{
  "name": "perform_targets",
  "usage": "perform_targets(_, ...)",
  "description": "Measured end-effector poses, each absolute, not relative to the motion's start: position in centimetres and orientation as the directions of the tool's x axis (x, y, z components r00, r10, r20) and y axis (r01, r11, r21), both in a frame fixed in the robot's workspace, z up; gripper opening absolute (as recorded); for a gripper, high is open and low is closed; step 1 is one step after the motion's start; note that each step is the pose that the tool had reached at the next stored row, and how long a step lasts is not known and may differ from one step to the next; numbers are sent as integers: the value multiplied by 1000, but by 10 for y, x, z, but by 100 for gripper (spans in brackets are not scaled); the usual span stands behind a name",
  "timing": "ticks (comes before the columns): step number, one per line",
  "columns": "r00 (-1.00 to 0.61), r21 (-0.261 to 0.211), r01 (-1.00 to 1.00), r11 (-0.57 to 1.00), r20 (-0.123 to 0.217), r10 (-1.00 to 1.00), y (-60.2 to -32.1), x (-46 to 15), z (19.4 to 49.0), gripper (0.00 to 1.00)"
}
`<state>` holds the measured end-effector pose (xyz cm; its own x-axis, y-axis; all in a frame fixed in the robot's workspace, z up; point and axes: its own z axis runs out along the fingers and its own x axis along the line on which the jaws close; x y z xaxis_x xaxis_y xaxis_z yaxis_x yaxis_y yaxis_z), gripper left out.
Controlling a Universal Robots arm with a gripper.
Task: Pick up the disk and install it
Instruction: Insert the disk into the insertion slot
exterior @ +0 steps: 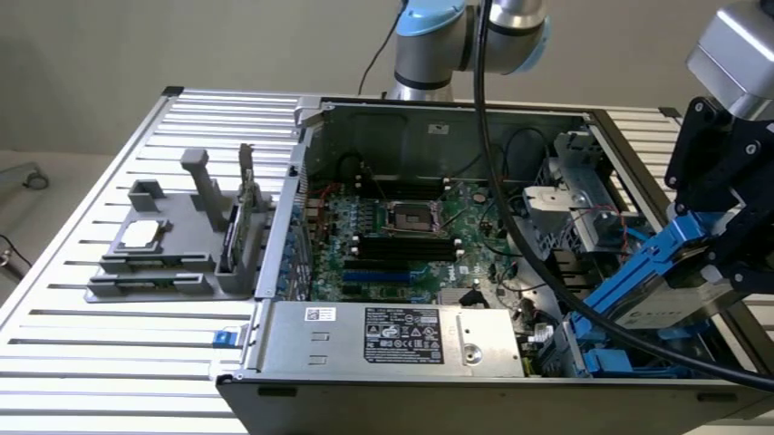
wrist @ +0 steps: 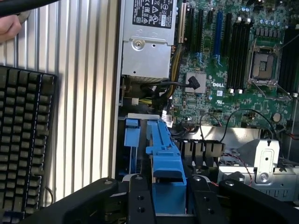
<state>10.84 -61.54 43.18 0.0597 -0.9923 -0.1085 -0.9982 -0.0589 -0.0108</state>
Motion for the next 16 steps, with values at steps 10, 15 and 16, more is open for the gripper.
perform_targets(10,60,-13,-998,-59,-95,-994,-616,108,432,33)
perform_targets(15,60,-15,-998,-59,-94,-994,-616,108,432,33)
perform_targets(16,60,-15,-998,-59,-94,-994,-616,108,432,33)
